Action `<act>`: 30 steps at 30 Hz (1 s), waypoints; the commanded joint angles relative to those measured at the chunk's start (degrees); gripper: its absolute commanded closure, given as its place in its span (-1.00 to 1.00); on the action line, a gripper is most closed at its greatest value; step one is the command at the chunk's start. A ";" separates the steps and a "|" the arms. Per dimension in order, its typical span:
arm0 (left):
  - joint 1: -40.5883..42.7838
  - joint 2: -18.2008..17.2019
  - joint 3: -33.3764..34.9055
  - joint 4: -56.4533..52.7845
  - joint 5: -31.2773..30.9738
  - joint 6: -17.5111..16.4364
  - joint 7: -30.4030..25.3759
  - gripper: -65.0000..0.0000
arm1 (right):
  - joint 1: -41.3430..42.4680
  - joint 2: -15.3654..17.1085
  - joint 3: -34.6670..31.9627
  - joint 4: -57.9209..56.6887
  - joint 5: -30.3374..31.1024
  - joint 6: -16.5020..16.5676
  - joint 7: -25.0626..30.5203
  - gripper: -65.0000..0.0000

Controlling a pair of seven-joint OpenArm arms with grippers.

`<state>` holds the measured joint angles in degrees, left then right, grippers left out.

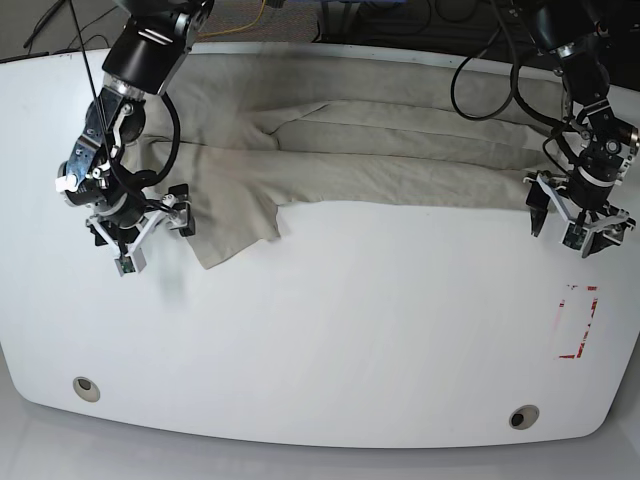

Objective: Layout the t-shirt on the table in an organized manner, then fold the t-shirt properly
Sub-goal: 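Open both grippers and release the folded hem, then move the right gripper to the bunched sleeve end and grasp it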

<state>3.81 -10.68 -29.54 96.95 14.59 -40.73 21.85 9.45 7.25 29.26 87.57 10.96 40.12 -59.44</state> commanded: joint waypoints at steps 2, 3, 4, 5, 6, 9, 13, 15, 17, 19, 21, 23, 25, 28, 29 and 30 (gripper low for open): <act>-1.31 -0.97 -0.31 1.82 -0.48 0.73 -1.05 -0.58 | 3.69 0.53 0.06 -3.75 2.36 -0.12 1.20 -0.79; -1.31 -0.97 -0.31 1.82 -0.48 0.73 -1.05 -0.58 | 4.13 0.53 0.06 -4.89 2.45 -0.12 1.20 -0.79; -1.31 -0.97 -0.31 1.82 -0.48 0.73 -1.05 -0.58 | 4.48 0.62 0.06 -5.94 2.45 -0.12 1.20 -0.79; -1.31 -0.97 -0.31 1.82 -0.48 0.73 -1.05 -0.58 | 4.74 0.62 0.06 -6.56 2.45 -0.12 1.29 -0.79; -1.31 -0.97 -0.31 1.82 -0.48 0.73 -1.05 -0.58 | 4.92 0.62 0.06 -7.26 2.45 -0.12 1.29 -0.79; -1.13 -0.97 -0.31 1.82 -0.48 0.73 -1.05 -0.58 | 5.18 0.62 -0.02 -8.76 2.45 -0.12 1.29 -0.79; -1.04 -0.97 -0.31 1.82 -0.48 0.73 -1.05 -0.58 | 5.18 0.53 -0.55 -9.20 2.45 -0.12 1.29 -0.79; -0.96 -0.97 -0.31 1.82 -0.48 0.73 -1.05 -0.58 | 5.10 0.53 -1.43 -9.20 2.45 -0.12 1.29 -0.79; -0.96 -0.97 -0.31 1.82 -0.48 0.73 -1.05 -0.58 | 5.01 0.53 -2.22 -9.20 2.45 -0.12 1.29 -0.79; -0.96 -0.97 -0.31 1.82 -0.48 0.73 -1.05 -0.58 | 4.83 0.53 -2.75 -9.20 2.45 -0.12 1.29 -0.79; -0.96 -0.97 -0.31 1.82 -0.48 0.73 -1.05 -0.58 | 4.66 0.45 -3.19 -9.20 2.45 -0.12 1.29 -0.79; -0.96 -0.97 -0.31 1.82 -0.48 0.73 -1.05 -0.58 | 4.13 0.45 -3.19 -9.20 2.45 -0.12 1.29 -0.79; -0.96 -0.97 -0.31 1.82 -0.48 0.73 -1.05 -0.58 | 3.60 0.45 -3.19 -9.20 2.80 -0.12 1.29 -0.79; -0.96 -0.97 -0.31 1.82 -0.48 0.73 -1.05 -0.58 | 3.16 0.45 -3.28 -9.20 4.91 -0.12 1.29 -0.79; -0.96 -0.97 -0.31 1.82 -0.48 0.73 -1.05 -0.58 | 3.16 0.45 -3.28 -9.20 5.52 -0.12 1.29 -0.79; -0.96 -0.97 -0.31 1.82 -0.48 0.73 -1.05 -0.58 | 3.07 0.45 -3.28 -9.20 5.79 -0.12 1.29 -0.79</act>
<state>3.64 -10.85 -29.63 97.58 14.79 -40.56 21.82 11.22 7.09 25.93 77.32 14.20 39.94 -58.70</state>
